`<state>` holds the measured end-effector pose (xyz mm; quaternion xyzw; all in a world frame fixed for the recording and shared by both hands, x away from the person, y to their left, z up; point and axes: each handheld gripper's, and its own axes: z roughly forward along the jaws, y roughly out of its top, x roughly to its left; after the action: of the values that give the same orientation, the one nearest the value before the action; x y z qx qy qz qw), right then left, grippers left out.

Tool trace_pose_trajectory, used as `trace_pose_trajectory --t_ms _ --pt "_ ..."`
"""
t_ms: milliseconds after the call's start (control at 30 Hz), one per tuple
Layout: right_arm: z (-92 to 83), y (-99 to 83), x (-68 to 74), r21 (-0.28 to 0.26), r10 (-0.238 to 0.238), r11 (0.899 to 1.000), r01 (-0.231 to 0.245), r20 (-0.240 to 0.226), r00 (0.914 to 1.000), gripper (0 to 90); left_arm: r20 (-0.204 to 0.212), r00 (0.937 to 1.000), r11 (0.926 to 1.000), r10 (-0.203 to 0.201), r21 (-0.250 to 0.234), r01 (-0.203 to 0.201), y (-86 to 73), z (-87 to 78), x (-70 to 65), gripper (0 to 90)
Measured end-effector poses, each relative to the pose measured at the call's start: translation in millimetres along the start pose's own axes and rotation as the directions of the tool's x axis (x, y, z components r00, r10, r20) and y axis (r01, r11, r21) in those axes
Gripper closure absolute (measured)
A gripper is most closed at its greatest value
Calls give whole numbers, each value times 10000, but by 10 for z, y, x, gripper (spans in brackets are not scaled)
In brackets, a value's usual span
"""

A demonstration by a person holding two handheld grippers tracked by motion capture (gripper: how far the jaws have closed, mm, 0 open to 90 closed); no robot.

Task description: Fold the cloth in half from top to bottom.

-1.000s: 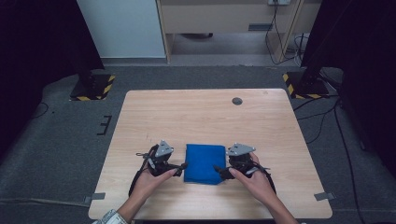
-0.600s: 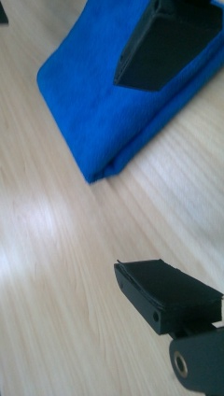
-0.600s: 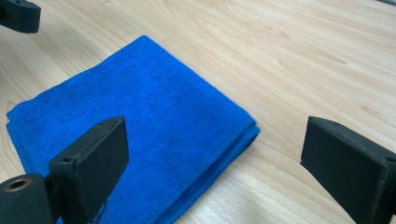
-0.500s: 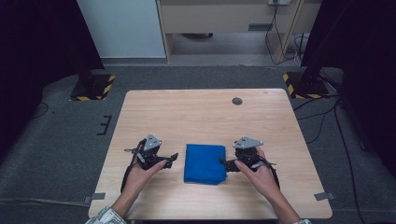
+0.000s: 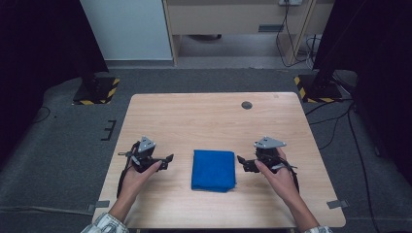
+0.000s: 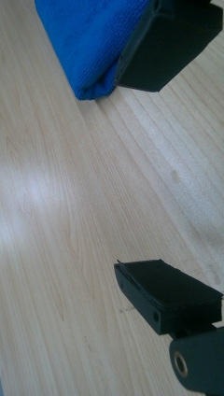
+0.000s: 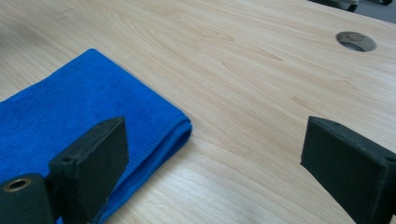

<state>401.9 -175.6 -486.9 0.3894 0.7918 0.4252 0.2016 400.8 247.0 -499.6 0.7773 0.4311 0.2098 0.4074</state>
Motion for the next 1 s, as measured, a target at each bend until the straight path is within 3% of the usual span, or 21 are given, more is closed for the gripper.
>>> trace_pose_trajectory --t_ms 567,767,1000 --pt "-127 -91 -359 -129 603 9981 -595 690 9958 78 -256 9996 9989 -69 460 81 -93 52 154 81" --pt "-166 -155 -465 -71 759 9971 -756 908 9930 80 -440 9990 9977 73 669 -44 -124 39 194 78" --pt "-178 -289 -566 461 1067 9927 -1117 1004 9892 96 -413 9986 9925 341 1188 -290 -153 85 167 78"
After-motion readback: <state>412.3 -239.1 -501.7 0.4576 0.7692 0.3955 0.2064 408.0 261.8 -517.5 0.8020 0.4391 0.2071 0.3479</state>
